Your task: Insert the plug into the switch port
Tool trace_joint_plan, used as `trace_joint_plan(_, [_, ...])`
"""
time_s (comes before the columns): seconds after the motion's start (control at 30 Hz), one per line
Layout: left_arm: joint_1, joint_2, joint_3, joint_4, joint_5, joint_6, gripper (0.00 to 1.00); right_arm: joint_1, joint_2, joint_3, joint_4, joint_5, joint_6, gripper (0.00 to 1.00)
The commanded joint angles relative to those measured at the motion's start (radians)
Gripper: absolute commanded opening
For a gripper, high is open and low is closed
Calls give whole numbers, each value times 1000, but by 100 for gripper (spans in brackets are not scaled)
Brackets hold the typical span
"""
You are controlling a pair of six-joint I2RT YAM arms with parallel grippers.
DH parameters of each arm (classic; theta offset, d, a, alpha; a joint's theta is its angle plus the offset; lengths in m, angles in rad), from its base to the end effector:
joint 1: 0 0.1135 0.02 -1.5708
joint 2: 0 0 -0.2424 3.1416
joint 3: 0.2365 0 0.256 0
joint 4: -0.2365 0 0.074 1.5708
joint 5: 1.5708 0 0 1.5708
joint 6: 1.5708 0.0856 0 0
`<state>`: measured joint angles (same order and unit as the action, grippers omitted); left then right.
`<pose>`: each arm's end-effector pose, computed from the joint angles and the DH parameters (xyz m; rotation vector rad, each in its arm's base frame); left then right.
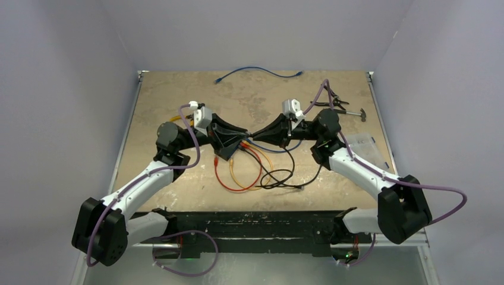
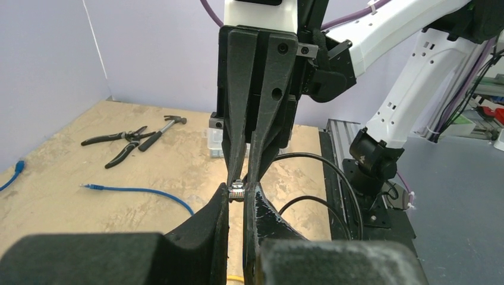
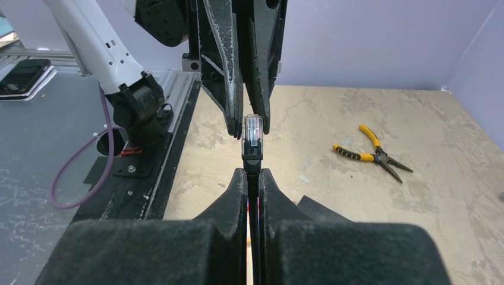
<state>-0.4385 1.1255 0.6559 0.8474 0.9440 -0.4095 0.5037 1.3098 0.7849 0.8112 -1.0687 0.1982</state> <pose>0.2242 -0.1817 0.3189 0.9012 1.1631 -1.2598 0.2382 0.2170 0.3074 -1.1435 1.0626 1.2429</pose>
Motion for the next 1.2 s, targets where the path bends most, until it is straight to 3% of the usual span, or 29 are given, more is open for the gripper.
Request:
trace_joint_plan(0.0, [-3, -14, -3, 18, -33, 6, 8, 3, 3, 58, -132, 34, -100, 0])
trace_joint_plan(0.13, [0, -49, 5, -117, -116, 94, 39, 4, 10, 79, -291, 98, -181, 0])
trace_joint_plan(0.2, [2, -76, 14, -214, -186, 154, 48, 3, 20, 91, -371, 141, -230, 0])
trace_joint_plan(0.4, [30, -101, 77, -537, -554, 168, 81, 22, 41, 92, -513, 276, -281, 0])
trace_joint_plan(0.67, [115, 140, 198, -808, -629, 89, 81, 146, 113, 117, -620, 550, -312, 0])
trace_joint_plan(0.97, [179, 353, 206, -781, -637, 72, 78, 228, 255, 147, -619, 702, -278, 0])
trace_joint_plan(1.17, [218, 487, 245, -780, -565, 95, 70, 280, 350, 188, -630, 793, -277, 0])
